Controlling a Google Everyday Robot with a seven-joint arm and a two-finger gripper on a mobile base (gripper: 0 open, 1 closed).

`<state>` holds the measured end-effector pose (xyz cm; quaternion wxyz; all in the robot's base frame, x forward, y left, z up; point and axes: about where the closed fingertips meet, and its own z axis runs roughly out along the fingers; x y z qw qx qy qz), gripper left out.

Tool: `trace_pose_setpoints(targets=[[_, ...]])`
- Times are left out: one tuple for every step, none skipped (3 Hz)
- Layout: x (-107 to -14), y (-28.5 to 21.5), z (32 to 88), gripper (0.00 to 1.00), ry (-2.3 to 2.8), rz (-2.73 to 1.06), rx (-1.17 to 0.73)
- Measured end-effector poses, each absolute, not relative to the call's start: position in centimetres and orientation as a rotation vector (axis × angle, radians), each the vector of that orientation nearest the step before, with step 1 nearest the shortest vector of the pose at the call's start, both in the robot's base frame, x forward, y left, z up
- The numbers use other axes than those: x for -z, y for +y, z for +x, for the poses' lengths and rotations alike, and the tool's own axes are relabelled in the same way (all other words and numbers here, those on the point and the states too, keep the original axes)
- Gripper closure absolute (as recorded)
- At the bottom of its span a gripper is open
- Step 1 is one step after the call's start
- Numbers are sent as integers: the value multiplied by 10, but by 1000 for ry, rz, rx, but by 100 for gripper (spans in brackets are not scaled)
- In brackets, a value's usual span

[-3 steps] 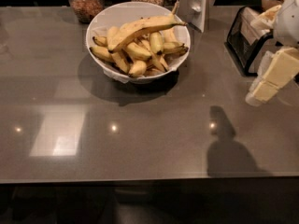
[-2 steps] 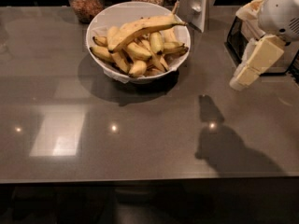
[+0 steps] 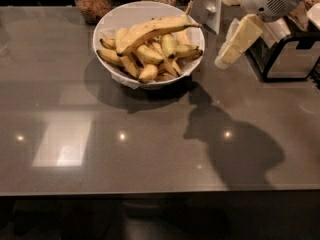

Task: Pick banana from white bowl

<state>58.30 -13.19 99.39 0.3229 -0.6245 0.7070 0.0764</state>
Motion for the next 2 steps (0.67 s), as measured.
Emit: trace_pose_setpoints(targets=[[-995,-105,609,0,1815,-1658,-271],[-995,-78,625,0,1783,-1676,-345]])
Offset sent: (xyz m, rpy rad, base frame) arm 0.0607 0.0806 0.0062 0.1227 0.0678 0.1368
